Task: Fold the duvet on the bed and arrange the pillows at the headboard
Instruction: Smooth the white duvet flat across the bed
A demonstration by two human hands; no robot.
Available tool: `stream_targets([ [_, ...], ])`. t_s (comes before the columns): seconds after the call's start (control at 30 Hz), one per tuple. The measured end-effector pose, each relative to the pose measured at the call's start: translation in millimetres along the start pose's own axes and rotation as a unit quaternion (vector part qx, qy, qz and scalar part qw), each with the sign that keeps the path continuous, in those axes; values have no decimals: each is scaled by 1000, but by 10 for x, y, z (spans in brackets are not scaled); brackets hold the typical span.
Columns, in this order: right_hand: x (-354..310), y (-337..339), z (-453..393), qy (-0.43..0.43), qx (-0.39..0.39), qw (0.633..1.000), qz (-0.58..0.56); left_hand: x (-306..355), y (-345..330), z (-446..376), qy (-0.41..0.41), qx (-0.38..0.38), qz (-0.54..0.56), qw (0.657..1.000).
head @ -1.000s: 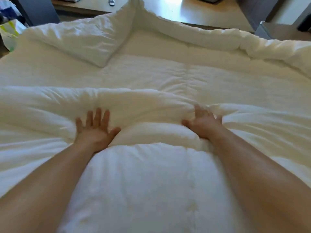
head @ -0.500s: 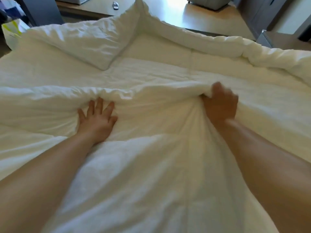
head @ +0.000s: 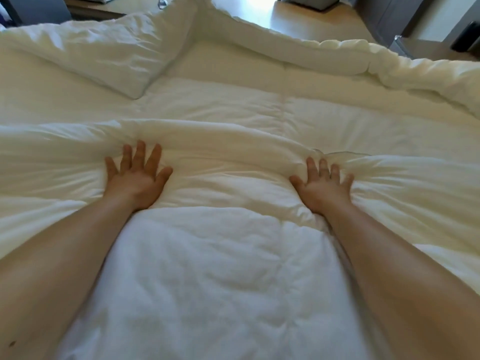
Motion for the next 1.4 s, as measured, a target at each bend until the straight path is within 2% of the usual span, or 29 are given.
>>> stream_targets([
  [0.13, 88, 61, 88, 31, -8, 998, -57, -20, -13, -24, 0, -10, 15, 1000],
  [0.23, 46, 291, 560, 33, 63, 993, -94, -4, -4, -35, 0, -25, 14, 1000],
  [0.3, -182, 450, 1131, 75, 127, 981, -123, -12, -4, -34, -1, -26, 9, 1000],
  [0.37, -546, 467, 1746, 128, 145, 971, -138, -6, -8, -8, -1, -20, 3, 1000],
  [0.43, -861, 221, 2060, 168, 113, 974, -97, 32, 3, 48, 1, -20, -5, 1000],
  [0.53, -1011, -233, 1991, 156, 57, 985, -40, 88, 60, 169, 3, -24, -12, 1000],
  [0.83, -1019, -391, 1930, 161, -16, 987, -1, 118, 236, 994, -45, -36, -20, 998],
  [0.9, -1020, -408, 1969, 164, -27, 986, 6, -3, 241, 1237, -32, -42, -53, 997],
  [1.0, -1013, -407, 1993, 167, -32, 985, 12, -374, 332, 1553, 31, -49, -60, 997],
  [1.17, -1068, -450, 1980, 165, -55, 984, 32, -913, 411, 1876, 84, -75, -68, 991],
  [1.4, -1125, -528, 1916, 142, -60, 986, 60, -1109, 295, 1814, 50, -51, -55, 996],
])
Point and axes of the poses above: each hand's wrist, its own z-axis away from the middle knuckle, its own y-axis out of the back of the hand, x = y × z, the point moved 9 cm from there along -z, towards the middle knuckle, and after that the axes turned 15 degrees about z, right-handed, at the moved point
